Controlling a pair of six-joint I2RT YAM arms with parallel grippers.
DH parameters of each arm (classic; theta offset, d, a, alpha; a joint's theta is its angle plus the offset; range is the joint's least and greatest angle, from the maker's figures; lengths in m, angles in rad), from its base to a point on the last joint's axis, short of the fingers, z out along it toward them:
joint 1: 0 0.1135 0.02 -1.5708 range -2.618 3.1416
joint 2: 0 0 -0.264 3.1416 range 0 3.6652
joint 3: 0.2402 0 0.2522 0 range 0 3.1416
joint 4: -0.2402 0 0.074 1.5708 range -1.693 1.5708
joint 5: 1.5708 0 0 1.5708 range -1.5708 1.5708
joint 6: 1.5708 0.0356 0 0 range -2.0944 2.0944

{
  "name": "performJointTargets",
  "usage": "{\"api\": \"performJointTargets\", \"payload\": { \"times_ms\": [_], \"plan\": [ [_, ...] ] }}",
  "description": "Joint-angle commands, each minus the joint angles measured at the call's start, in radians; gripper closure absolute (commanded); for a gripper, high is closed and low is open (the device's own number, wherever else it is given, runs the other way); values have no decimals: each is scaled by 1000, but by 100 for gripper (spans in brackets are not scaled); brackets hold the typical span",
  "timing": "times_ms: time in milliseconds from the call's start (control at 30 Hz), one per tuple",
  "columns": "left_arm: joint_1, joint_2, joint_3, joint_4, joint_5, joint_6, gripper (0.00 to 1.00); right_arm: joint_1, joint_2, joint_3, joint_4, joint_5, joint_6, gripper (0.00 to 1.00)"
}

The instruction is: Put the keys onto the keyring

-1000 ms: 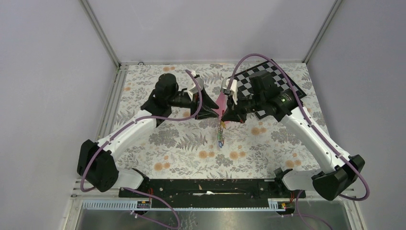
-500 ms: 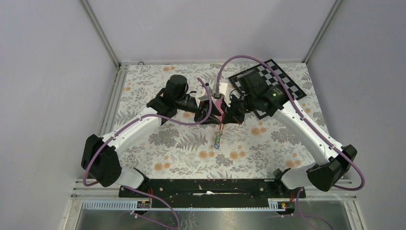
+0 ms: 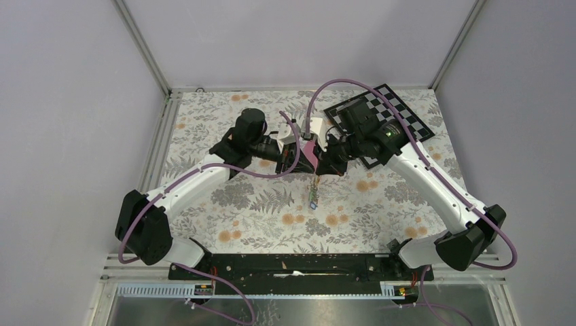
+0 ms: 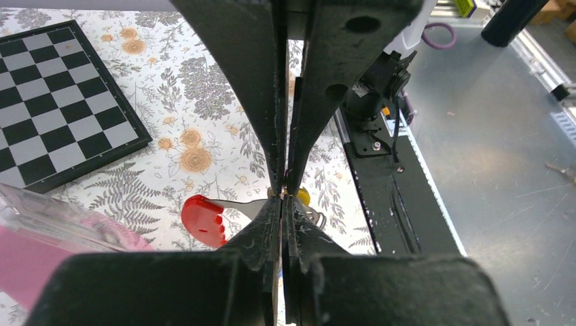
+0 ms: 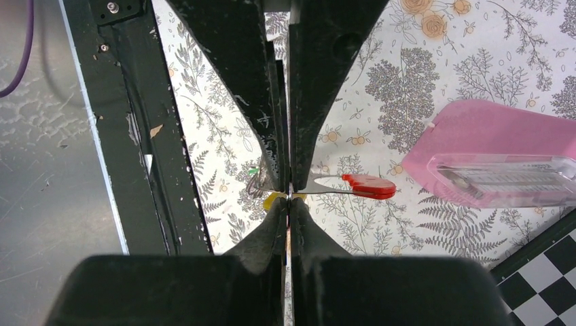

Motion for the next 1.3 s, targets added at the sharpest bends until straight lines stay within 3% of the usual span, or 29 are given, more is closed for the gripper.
{"api": "performJointTargets", "payload": {
  "times_ms": [0,267,433,600,733,833,1267],
  "plan": [
    [-4,-34,-28,168,36,-102,100,13,-14,10,35,-29,1,100],
    [28,-81,-203,694,62,-525,100,-66,-75,-60,119,-181,53,74],
    [34,-84,-225,753,60,-574,100,-90,-106,-125,150,-233,55,66],
    [35,-82,-236,787,55,-595,100,-102,-125,-148,162,-264,55,69],
    [35,-77,-238,809,51,-611,100,-105,-126,-153,165,-278,55,90],
    [35,-78,-243,834,51,-630,100,-105,-124,-165,175,-288,59,97],
    [38,-64,-277,1005,41,-756,100,-106,-74,-188,236,-337,121,99]
  ]
}}
